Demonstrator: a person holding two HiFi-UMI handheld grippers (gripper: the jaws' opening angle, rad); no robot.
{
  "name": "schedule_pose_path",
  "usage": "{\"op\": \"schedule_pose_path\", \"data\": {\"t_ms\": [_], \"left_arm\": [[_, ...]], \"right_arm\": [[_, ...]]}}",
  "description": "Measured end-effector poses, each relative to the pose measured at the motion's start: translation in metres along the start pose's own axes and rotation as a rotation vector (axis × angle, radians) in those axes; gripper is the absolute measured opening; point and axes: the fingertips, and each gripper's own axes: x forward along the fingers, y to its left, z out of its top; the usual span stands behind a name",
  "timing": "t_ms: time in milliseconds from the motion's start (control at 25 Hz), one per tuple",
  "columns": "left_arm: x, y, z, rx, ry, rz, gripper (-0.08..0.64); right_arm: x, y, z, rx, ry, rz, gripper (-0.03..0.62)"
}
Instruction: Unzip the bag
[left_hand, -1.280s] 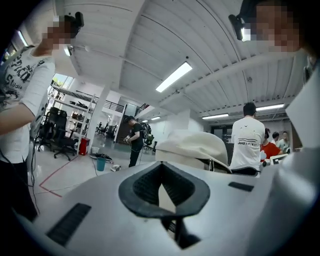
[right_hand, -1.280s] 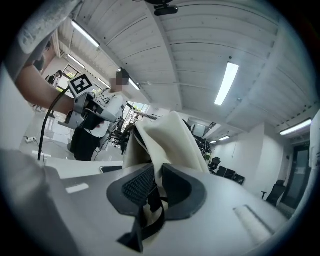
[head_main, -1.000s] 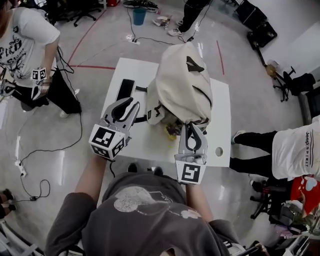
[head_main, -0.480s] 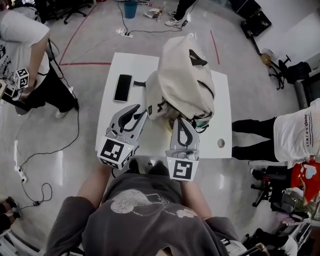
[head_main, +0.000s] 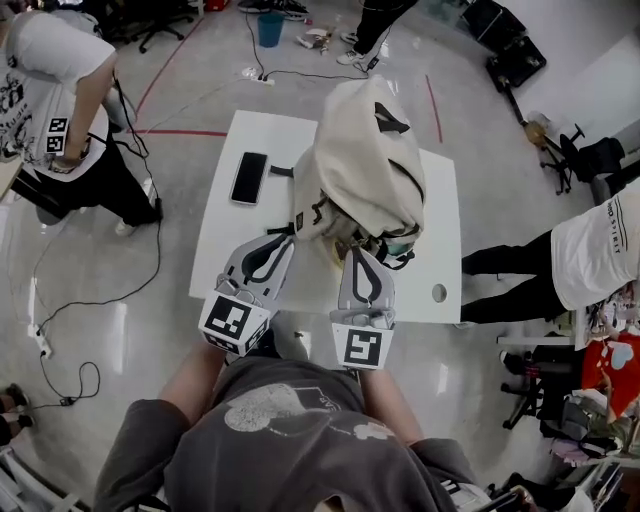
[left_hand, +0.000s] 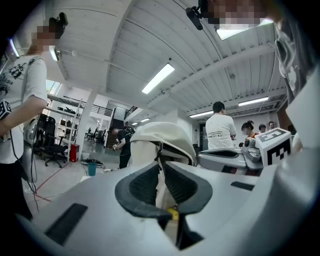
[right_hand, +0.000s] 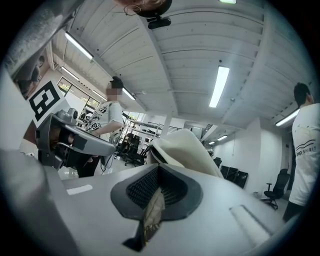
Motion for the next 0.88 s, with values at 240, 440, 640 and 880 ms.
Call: {"op": "schedule_pose_path", "data": {"t_ms": [240,440,640,880], "left_arm": [[-0.02,-0.051,0.0,0.012,0.02,0.029,0.037],[-0.034,-0.11,-0.002,0.037,0.004,0.048,0.032],[-0.05,-0.187,-0.013,0.036,0.006,0.069,0.026],[-0.076,-0.252,-0.026,0.029,0.017,0.102,0.025]], "right_arm": [[-0.058,-0.02,-0.005,0.019,0.008,0.004,-0.011],[-0.113,-0.04,-0.014,0.02,-0.01,0.018,-0.011],[-0.184,-0.063,-0.031,0.036,-0.012,0.037,-0.011],[-0.252,-0.07,-0.05,0.052,-0.001,0.077,-0.011]]}}
